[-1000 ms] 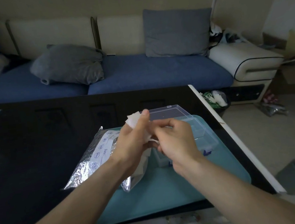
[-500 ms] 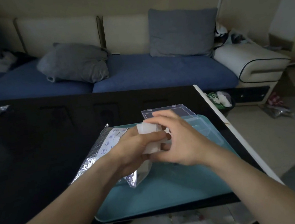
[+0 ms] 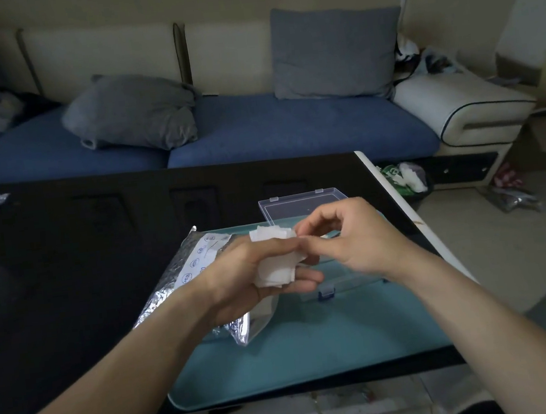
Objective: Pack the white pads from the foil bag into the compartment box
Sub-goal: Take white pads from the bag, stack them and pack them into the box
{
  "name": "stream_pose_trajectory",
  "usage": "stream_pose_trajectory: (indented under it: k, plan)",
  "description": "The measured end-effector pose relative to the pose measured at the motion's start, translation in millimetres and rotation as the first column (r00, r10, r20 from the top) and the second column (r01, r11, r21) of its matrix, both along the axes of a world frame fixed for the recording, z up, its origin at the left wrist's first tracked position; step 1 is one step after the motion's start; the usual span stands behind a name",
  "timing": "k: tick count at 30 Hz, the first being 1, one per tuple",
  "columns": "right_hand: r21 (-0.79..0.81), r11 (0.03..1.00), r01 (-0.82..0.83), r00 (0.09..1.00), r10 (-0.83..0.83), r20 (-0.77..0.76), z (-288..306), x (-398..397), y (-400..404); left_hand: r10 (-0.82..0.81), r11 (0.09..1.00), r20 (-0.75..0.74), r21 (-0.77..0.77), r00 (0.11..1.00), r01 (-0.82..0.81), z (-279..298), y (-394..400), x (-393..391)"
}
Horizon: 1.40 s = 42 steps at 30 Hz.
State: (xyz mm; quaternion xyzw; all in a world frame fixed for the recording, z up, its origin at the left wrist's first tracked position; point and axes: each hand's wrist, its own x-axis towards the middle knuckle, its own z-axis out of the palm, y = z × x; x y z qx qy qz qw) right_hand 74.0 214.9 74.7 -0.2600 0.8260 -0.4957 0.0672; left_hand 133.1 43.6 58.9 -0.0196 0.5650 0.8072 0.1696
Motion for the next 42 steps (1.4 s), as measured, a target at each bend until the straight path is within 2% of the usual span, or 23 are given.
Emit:
stream_pose_trajectory:
  k: [3, 7, 13, 20, 22, 26, 29, 32, 35, 39, 42]
  plan:
    - [-0.003, 0.998, 0.069, 0.998, -0.069, 0.009, 0, -3, 4, 0.077, 0.994, -0.018, -0.072, 0.997, -0.078, -4, -1, -4]
    - [-0.024, 0.992, 0.122, 0.986, -0.118, 0.117, 6, -3, 7, 0.170, 0.969, -0.072, -0.171, 0.983, -0.180, -9, 2, -9]
    - [-0.010, 0.996, 0.085, 0.972, -0.081, 0.222, 7, 3, 3, 0.129, 0.954, -0.198, -0.244, 0.972, -0.176, -10, 6, -7]
    - [-0.077, 0.991, 0.112, 0.985, -0.100, 0.142, 8, -1, 5, 0.174, 0.934, -0.212, -0.275, 0.962, -0.230, -10, 5, -7]
    - [-0.129, 0.978, 0.167, 0.980, -0.150, 0.129, 7, -3, 5, 0.173, 0.936, -0.206, -0.270, 0.963, -0.226, -10, 5, -7]
    - [-0.346, 0.893, 0.287, 0.956, -0.241, 0.168, 12, -9, 10, 0.176, 0.939, -0.189, -0.263, 0.966, -0.223, -11, 3, -7]
    - [-0.456, 0.872, 0.179, 0.969, -0.077, 0.234, 18, -10, 18, 0.134, 0.931, -0.197, -0.310, 0.971, -0.191, -11, 3, -5]
    - [-0.344, 0.939, -0.004, 0.983, 0.067, 0.171, 16, -7, 20, 0.002, 0.903, -0.238, -0.416, 0.971, -0.104, -7, 3, -1]
    - [-0.155, 0.987, -0.032, 0.996, 0.044, 0.074, 8, -7, 15, -0.118, 0.890, -0.268, -0.456, 0.956, -0.018, 0, 5, 3]
    - [0.030, 0.997, -0.069, 0.997, 0.067, 0.050, 6, -7, 12, -0.152, 0.925, -0.223, -0.375, 0.963, 0.059, 1, 9, 4]
    - [0.036, 0.994, -0.102, 0.988, 0.097, 0.119, 9, -8, 14, -0.123, 0.961, -0.129, -0.265, 0.984, 0.085, -5, 8, 2]
